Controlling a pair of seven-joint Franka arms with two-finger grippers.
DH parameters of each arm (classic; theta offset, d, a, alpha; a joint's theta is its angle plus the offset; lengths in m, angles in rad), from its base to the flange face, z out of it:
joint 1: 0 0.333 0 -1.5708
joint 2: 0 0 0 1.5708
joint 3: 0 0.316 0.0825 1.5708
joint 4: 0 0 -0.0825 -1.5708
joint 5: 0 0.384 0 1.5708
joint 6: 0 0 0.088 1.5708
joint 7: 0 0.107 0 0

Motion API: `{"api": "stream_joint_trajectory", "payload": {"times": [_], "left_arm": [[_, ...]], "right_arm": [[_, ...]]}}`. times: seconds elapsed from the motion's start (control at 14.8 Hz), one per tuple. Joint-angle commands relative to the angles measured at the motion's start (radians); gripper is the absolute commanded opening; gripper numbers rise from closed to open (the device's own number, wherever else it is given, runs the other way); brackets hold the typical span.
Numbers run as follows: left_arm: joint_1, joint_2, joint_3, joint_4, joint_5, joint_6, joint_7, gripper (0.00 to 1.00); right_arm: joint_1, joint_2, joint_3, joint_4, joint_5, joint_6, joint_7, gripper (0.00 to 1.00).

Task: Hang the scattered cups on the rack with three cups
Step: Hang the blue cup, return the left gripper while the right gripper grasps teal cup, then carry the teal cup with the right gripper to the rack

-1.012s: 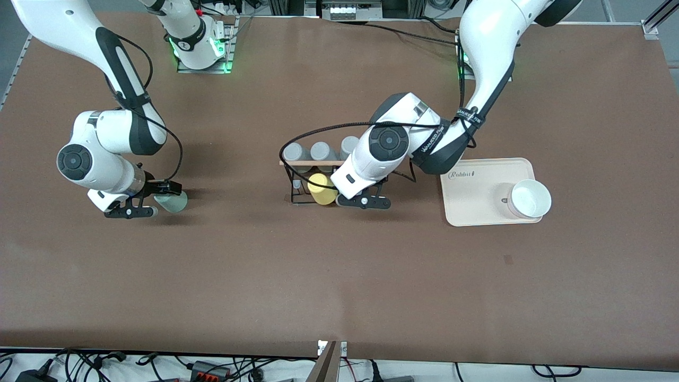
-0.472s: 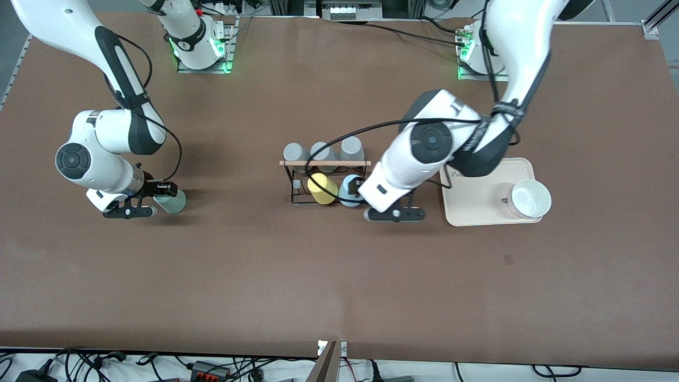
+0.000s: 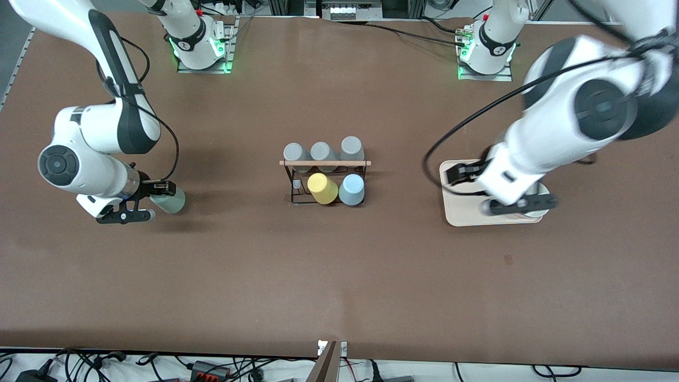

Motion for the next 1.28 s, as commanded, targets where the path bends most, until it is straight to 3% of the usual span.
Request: {"api": "stream_joint_trajectory", "payload": {"times": [0.0, 0.4, 0.61, 0.88, 1.08, 1.21], "left_arm": [[0.074, -0.054, -0.013, -0.03, -0.001, -0.083, 0.079, 1.0], [0.104, -0.073, -0.01, -0.048, -0.029, -0.107, 0.151, 1.0], [0.106, -0.089, -0.002, -0.076, -0.004, -0.113, 0.309, 1.0], [0.169, -0.18, -0.01, -0.209, 0.001, -0.065, 0.334, 1.0], [0.19, -0.313, -0.01, -0.42, -0.001, 0.081, 0.447, 1.0], [0.19, -0.327, -0.01, -0.435, -0.004, 0.088, 0.449, 1.0]], "right_arm": [[0.079, -0.002, 0.001, 0.149, 0.002, -0.181, 0.115, 0.3], [0.284, 0.001, 0.001, 0.249, 0.016, -0.217, 0.404, 0.3], [0.398, 0.036, 0.001, 0.305, 0.037, -0.216, 0.566, 0.3], [0.482, 0.096, 0.001, 0.385, 0.039, -0.205, 0.693, 0.3], [0.517, 0.165, 0.001, 0.465, 0.056, -0.203, 0.748, 0.3], [0.524, 0.202, 0.001, 0.497, 0.057, -0.193, 0.75, 0.3]]}}
